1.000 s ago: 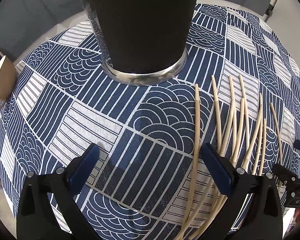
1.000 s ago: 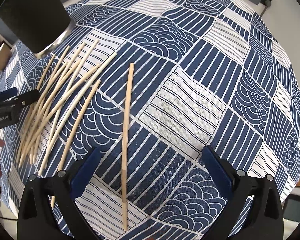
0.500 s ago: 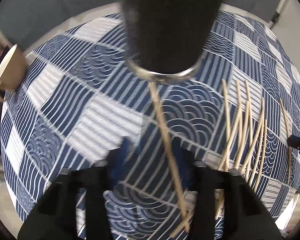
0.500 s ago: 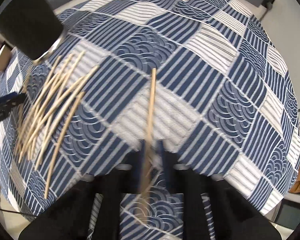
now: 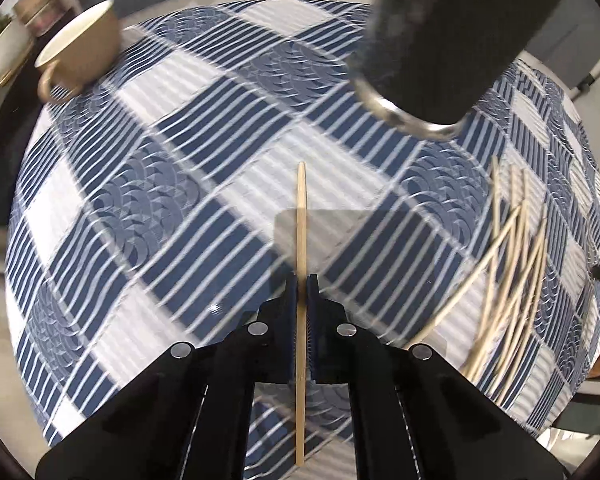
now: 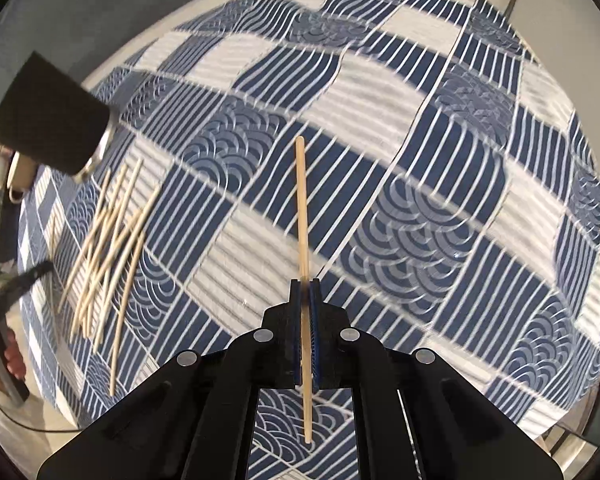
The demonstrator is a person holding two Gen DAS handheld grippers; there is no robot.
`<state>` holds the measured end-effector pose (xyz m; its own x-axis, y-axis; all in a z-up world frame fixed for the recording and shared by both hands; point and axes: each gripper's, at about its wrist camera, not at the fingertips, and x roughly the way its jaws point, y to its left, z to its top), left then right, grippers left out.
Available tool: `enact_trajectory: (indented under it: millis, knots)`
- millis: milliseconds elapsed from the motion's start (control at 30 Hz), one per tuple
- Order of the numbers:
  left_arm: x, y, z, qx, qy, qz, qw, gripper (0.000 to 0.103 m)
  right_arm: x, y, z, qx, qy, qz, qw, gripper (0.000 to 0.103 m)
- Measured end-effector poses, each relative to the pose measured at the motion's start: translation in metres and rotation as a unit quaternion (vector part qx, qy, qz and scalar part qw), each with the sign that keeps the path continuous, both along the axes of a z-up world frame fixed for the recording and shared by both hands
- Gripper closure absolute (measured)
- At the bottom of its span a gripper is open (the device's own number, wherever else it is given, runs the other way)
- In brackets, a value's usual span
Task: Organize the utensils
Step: 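Lift the left tool's stick over the black cup while the right tool carries its stick alongside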
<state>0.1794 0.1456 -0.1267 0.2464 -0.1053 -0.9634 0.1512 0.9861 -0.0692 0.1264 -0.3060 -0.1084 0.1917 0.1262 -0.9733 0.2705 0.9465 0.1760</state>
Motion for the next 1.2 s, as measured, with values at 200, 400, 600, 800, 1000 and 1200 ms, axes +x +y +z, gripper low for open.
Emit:
enact_trajectory:
  millis: [200,400,600,800,1000,1200]
  knots:
    - [-0.003,0.048,0.021,0.005,-0.018,0.019,0.9996,0.098,0.0,0.006,0.039,-0.015,-0.049,-0.006,0.999,0.099]
    - [0.009,0.084,0.05,0.003,-0.054,0.022,0.9983,0.098,0.0,0.033,0.073,-0.013,-0.098,-0.018,0.995,0.099]
    - [0.029,0.073,0.08,-0.004,-0.091,0.003,0.9959,0.098,0.016,0.074,0.098,0.011,-0.143,0.0,0.99,0.099]
    - [0.05,0.044,0.115,-0.03,-0.125,-0.014,0.9916,0.098,0.036,0.109,0.137,0.02,-0.211,0.048,0.976,0.099]
    - [0.057,0.009,0.159,-0.061,-0.172,-0.017,0.983,0.098,0.063,0.134,0.163,0.032,-0.248,0.099,0.963,0.099]
    - [0.061,-0.015,0.185,-0.097,-0.199,-0.004,0.9751,0.098,0.093,0.157,0.186,0.035,-0.285,0.145,0.947,0.099]
